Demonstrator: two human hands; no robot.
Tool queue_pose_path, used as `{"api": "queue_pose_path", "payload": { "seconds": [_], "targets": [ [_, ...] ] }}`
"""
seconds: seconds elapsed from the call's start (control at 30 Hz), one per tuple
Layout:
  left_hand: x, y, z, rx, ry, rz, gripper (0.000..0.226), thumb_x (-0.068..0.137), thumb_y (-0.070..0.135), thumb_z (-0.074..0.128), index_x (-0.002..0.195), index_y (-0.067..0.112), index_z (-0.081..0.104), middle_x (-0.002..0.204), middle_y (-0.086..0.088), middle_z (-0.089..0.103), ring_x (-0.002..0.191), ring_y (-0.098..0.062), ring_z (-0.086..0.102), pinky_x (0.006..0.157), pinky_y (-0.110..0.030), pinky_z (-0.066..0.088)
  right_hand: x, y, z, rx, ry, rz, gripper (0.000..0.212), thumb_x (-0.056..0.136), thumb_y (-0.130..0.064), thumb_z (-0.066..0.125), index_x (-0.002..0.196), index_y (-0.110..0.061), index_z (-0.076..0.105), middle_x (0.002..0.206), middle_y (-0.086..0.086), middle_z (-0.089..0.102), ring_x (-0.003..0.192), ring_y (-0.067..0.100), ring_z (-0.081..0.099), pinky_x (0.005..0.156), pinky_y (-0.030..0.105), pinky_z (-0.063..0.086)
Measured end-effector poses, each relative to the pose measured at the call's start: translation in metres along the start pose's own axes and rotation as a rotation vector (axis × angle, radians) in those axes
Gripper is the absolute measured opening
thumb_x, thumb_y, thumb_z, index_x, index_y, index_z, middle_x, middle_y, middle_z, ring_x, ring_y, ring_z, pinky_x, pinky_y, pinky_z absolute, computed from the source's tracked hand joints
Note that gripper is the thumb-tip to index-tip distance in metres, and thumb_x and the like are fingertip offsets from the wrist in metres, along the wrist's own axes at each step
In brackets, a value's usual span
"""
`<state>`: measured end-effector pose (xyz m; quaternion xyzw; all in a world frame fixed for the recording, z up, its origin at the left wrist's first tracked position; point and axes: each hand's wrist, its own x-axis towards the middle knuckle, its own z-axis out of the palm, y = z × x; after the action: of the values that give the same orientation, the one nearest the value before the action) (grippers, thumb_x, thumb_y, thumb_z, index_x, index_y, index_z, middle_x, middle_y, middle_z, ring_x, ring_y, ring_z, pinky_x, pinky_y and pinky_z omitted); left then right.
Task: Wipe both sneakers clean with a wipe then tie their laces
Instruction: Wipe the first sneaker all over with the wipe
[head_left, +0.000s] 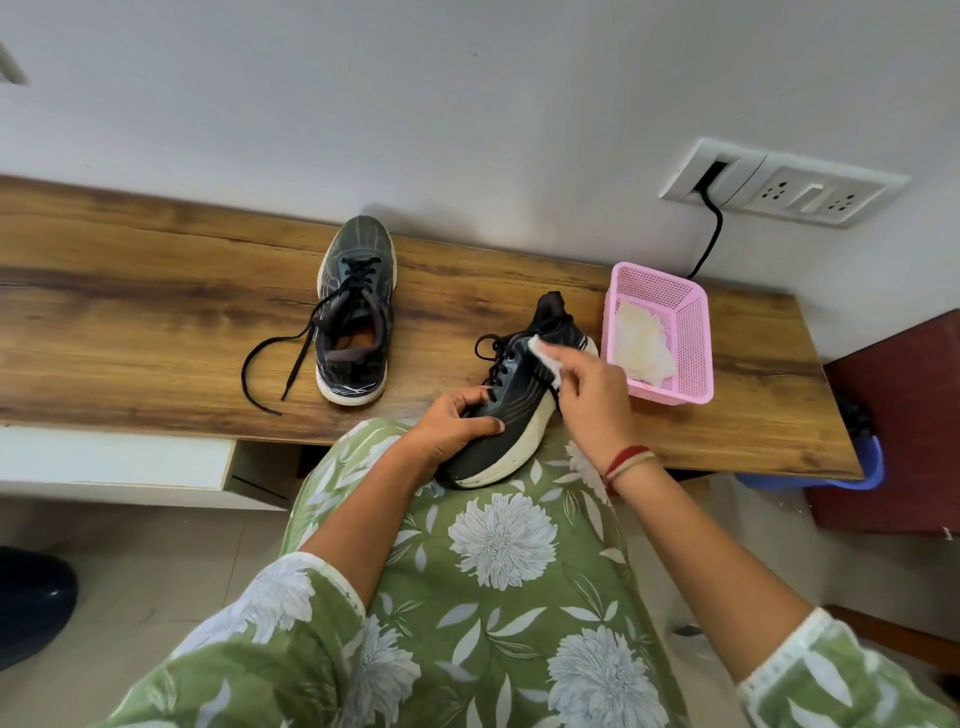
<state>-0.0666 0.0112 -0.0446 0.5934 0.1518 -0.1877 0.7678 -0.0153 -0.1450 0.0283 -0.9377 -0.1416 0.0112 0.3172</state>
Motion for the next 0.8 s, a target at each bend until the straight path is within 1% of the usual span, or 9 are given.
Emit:
{"api": "queue_pose_path", "payload": {
  "seconds": [0.1, 0.23, 0.4, 0.47, 0.53, 0.57, 0.63, 0.67, 0.8],
  "targets": [
    [0.0, 0.0, 0.0, -0.004, -0.003, 0.01, 0.024, 0.081, -0.005, 0.064, 0.098, 0.011, 0.066, 0.089, -0.005, 0.07, 0.077, -0.016, 0.065, 0.072, -0.024, 0.054, 0.006, 0.0, 0.018, -0.225, -0.031, -0.102, 0.038, 0.093, 0.0, 0.044, 0.128, -0.011, 0.054, 0.124, 0.01, 0.06, 0.115, 0.022, 0.053, 0.103, 0.03, 0.037],
    [0.0, 0.0, 0.001, 0.024, 0.008, 0.03, 0.021, 0.081, -0.007, 0.063, 0.092, 0.011, 0.066, 0.083, -0.001, 0.069, 0.076, -0.013, 0.063, 0.072, -0.022, 0.052, -0.018, 0.004, 0.048, -0.318, -0.168, -0.202, 0.043, 0.086, 0.006, 0.046, 0.128, -0.001, 0.053, 0.128, 0.017, 0.056, 0.121, 0.029, 0.051, 0.108, 0.032, 0.029],
    [0.001, 0.0, 0.0, 0.042, 0.005, 0.04, 0.025, 0.081, -0.008, 0.062, 0.092, 0.013, 0.067, 0.086, -0.004, 0.067, 0.08, -0.016, 0.061, 0.079, -0.029, 0.051, -0.035, -0.007, 0.034, -0.166, -0.157, -0.089, 0.04, 0.085, 0.005, 0.048, 0.119, -0.01, 0.062, 0.113, 0.011, 0.066, 0.103, 0.026, 0.061, 0.096, 0.033, 0.043],
    [-0.001, 0.001, 0.0, 0.031, -0.005, 0.048, 0.028, 0.081, -0.009, 0.061, 0.092, 0.016, 0.068, 0.088, -0.005, 0.069, 0.082, -0.017, 0.062, 0.083, -0.031, 0.051, -0.038, -0.014, 0.019, -0.052, -0.26, -0.008, 0.037, 0.089, 0.003, 0.048, 0.117, -0.015, 0.065, 0.098, 0.005, 0.069, 0.072, 0.015, 0.064, 0.069, 0.021, 0.052],
    [-0.001, 0.001, 0.0, 0.014, -0.011, 0.036, 0.03, 0.081, -0.008, 0.062, 0.093, 0.019, 0.068, 0.089, -0.003, 0.07, 0.081, -0.016, 0.064, 0.082, -0.032, 0.052, -0.03, -0.014, 0.007, 0.026, -0.292, 0.075, 0.035, 0.091, 0.001, 0.048, 0.116, -0.017, 0.065, 0.09, -0.001, 0.065, 0.051, 0.001, 0.048, 0.048, 0.01, 0.041],
    [-0.002, 0.001, 0.0, 0.002, -0.011, 0.024, 0.03, 0.082, -0.007, 0.062, 0.093, 0.02, 0.068, 0.089, -0.003, 0.071, 0.08, -0.016, 0.065, 0.082, -0.032, 0.053, -0.023, -0.013, 0.003, 0.013, -0.207, 0.069, 0.035, 0.091, 0.002, 0.048, 0.117, -0.016, 0.064, 0.094, 0.0, 0.066, 0.055, -0.001, 0.048, 0.052, 0.009, 0.042],
    [-0.001, 0.0, 0.001, -0.019, -0.012, 0.019, 0.028, 0.082, -0.007, 0.063, 0.094, 0.018, 0.068, 0.09, -0.004, 0.071, 0.082, -0.018, 0.066, 0.084, -0.034, 0.053, -0.007, -0.01, 0.003, -0.092, 0.023, -0.03, 0.039, 0.09, 0.005, 0.046, 0.123, -0.011, 0.059, 0.115, 0.009, 0.065, 0.09, 0.011, 0.062, 0.087, 0.02, 0.047],
    [0.0, 0.0, 0.001, -0.019, -0.012, 0.022, 0.027, 0.081, -0.007, 0.063, 0.095, 0.016, 0.068, 0.091, -0.004, 0.071, 0.083, -0.019, 0.066, 0.085, -0.035, 0.053, 0.001, -0.007, 0.006, -0.184, 0.067, -0.078, 0.041, 0.09, 0.006, 0.044, 0.127, -0.008, 0.055, 0.125, 0.012, 0.059, 0.11, 0.02, 0.058, 0.102, 0.025, 0.037],
    [-0.001, 0.001, 0.001, -0.028, -0.013, 0.027, 0.028, 0.081, -0.009, 0.062, 0.09, 0.017, 0.067, 0.083, 0.002, 0.072, 0.076, -0.012, 0.066, 0.074, -0.024, 0.055, 0.008, 0.0, 0.033, -0.473, -0.205, -0.15, 0.048, 0.097, 0.001, 0.028, 0.144, -0.004, 0.025, 0.151, 0.014, 0.025, 0.141, 0.021, 0.022, 0.11, 0.021, -0.001]
  ]
}}
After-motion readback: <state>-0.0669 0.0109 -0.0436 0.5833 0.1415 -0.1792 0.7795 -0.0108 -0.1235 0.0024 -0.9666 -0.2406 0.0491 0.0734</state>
